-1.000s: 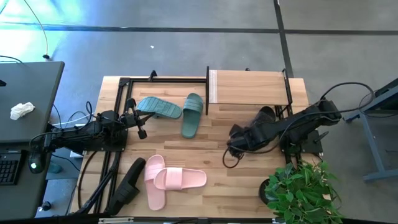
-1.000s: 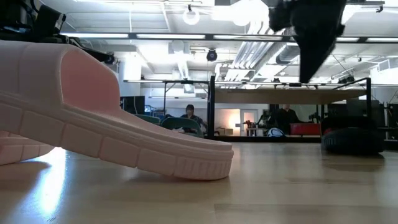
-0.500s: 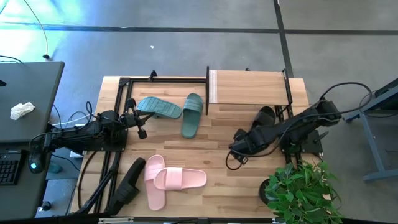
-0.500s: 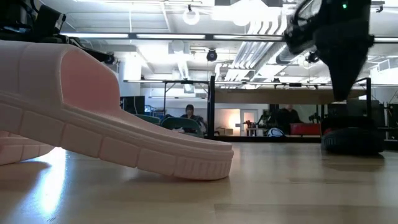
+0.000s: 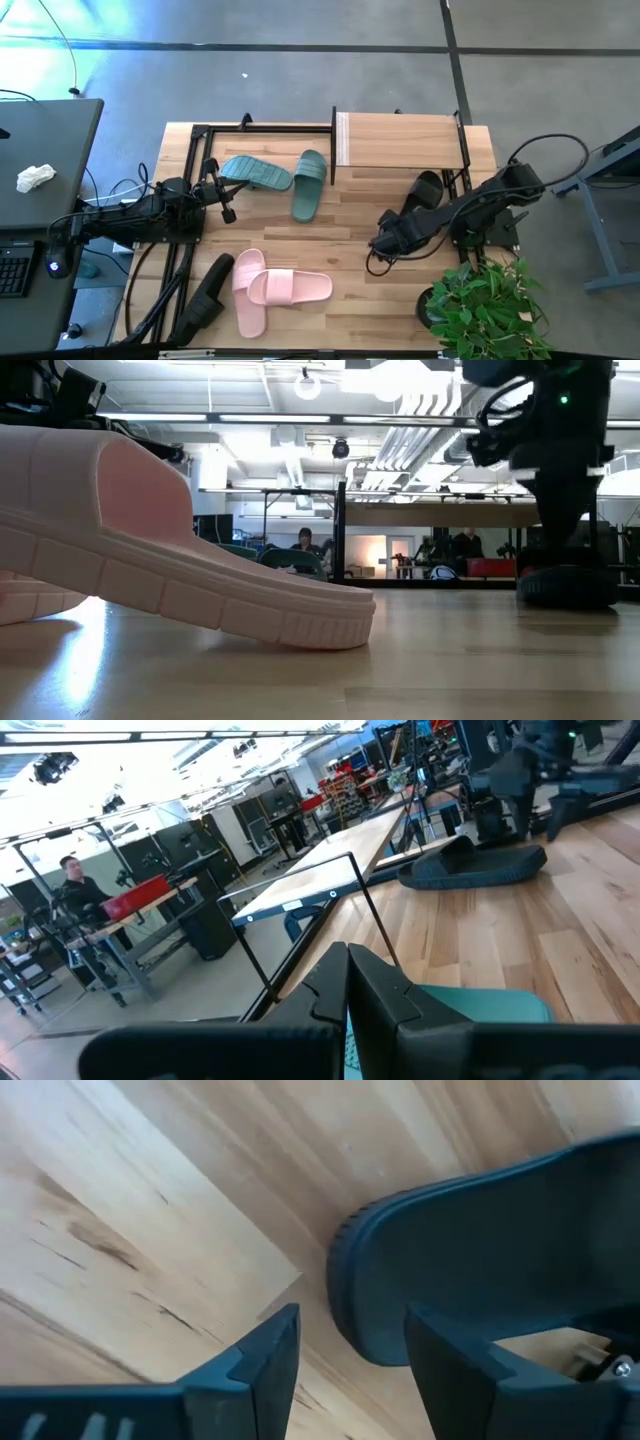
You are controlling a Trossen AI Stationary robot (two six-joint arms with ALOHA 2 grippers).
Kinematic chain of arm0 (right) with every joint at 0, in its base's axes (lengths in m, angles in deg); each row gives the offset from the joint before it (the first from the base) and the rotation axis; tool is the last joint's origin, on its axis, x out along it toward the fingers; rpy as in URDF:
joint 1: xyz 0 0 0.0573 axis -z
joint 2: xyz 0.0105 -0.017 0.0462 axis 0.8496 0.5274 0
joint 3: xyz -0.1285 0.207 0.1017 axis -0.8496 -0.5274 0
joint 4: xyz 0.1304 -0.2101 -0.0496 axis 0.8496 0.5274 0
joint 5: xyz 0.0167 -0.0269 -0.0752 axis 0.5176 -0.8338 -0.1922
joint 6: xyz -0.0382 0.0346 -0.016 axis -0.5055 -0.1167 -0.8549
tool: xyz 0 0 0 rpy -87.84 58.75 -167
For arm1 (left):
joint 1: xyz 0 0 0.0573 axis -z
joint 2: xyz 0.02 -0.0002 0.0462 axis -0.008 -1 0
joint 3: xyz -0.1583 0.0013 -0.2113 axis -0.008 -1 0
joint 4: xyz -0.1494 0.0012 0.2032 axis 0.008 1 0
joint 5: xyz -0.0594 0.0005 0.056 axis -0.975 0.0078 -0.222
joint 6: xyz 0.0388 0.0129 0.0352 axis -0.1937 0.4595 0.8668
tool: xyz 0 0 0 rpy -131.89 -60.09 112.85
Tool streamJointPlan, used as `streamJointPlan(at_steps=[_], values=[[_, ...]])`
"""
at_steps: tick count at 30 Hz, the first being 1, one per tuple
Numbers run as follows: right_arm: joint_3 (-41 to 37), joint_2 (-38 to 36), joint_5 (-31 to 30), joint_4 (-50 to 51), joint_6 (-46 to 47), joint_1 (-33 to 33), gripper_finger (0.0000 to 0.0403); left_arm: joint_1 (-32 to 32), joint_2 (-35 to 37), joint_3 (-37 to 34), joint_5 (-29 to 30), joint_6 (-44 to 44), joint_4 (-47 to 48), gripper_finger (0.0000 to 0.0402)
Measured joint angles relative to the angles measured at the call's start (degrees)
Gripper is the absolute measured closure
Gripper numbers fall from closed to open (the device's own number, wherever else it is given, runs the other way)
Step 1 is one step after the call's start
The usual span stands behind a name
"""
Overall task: Pick and place slides into the shelf
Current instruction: Put the right black slipper under the shelf
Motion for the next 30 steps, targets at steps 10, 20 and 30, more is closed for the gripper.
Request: streamJointPlan(at_steps=[10,20,30], values=[[6.1,12.8,-2.6,7.2,0.3,-3.3,0.0236,0.0,0.0,0.0,0.3,0.0,0.0,0.0401],[6.7,19.8,-3.9,10.0,0.3,-3.6,0.0250,0.0,0.0,0.0,0.3,0.0,0.0,0.0401],[6.8,20.2,-3.9,15.3,0.2,-5.7,0.0391,0.0,0.0,0.0,0.3,0.0,0.0,0.0401]])
